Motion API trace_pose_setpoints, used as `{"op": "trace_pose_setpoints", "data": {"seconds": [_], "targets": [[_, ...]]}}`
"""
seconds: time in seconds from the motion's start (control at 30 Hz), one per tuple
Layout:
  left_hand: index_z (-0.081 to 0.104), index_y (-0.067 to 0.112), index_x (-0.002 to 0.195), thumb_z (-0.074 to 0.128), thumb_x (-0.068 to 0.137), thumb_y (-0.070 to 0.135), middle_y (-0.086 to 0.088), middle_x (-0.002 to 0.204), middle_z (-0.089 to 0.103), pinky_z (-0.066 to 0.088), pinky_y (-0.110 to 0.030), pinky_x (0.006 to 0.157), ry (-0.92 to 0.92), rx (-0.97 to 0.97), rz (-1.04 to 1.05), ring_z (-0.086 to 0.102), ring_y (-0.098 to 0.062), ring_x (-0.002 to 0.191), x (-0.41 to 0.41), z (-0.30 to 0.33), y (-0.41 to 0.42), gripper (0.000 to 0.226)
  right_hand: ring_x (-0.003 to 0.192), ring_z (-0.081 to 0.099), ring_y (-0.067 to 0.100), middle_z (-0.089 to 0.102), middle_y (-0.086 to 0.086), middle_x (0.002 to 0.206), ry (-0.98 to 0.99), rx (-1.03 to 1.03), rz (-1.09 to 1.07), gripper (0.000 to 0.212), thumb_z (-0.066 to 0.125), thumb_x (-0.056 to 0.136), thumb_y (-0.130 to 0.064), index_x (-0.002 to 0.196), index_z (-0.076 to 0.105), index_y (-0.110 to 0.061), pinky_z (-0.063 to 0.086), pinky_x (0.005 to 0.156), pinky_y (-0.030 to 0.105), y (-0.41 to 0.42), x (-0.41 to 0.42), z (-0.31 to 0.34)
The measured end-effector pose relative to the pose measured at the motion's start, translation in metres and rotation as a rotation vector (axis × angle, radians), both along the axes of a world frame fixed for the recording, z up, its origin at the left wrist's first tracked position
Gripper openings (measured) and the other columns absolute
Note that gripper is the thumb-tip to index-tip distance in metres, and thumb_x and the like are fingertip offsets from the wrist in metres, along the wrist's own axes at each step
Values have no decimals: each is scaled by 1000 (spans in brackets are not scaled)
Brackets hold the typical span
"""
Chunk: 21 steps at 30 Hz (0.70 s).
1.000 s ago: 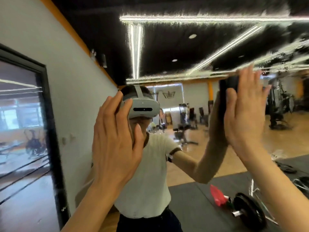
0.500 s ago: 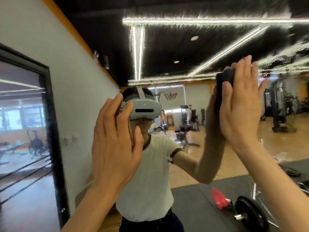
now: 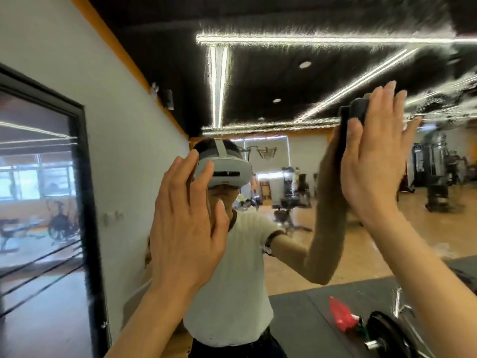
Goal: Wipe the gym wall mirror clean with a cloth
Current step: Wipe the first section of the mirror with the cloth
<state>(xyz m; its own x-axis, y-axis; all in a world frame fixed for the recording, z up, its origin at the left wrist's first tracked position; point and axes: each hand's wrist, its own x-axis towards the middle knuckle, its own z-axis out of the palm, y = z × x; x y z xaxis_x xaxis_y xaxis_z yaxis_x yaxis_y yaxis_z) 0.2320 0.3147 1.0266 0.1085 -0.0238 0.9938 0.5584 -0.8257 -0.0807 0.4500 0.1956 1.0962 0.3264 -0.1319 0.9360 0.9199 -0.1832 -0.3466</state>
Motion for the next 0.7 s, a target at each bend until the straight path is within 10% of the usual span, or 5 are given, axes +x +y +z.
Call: {"op": "trace_pose_setpoints", "data": {"seconds": [0.23,0.53,0.7], "targets": [[37,7,147,53,95,21,-15,156,32,28,-45,120,-13,31,-17,28,-32,147,0,0,2,56,152,24,29,32,14,161,-601,-196,30,56,30,104,-32,153,36,-6,11,125,49,68,-113,11],[37,9,146,46,97,26,-14,156,31,23,-39,121,-13,29,-7,27,-31,147,-1,1,0,53,155,5,26,13,11,168,-32,-12,-18,57,17,109,-33,159,17,-6,0,125,51,2,6,18],[36,10,148,51,97,25,-13,158,31,19,-35,123,-17,8,6,25,-29,149,-1,0,0,55,152,21,30,29,15,162,-522,-169,27,53,31,107,-28,154,33,-5,6,124,47,58,-94,10]]}}
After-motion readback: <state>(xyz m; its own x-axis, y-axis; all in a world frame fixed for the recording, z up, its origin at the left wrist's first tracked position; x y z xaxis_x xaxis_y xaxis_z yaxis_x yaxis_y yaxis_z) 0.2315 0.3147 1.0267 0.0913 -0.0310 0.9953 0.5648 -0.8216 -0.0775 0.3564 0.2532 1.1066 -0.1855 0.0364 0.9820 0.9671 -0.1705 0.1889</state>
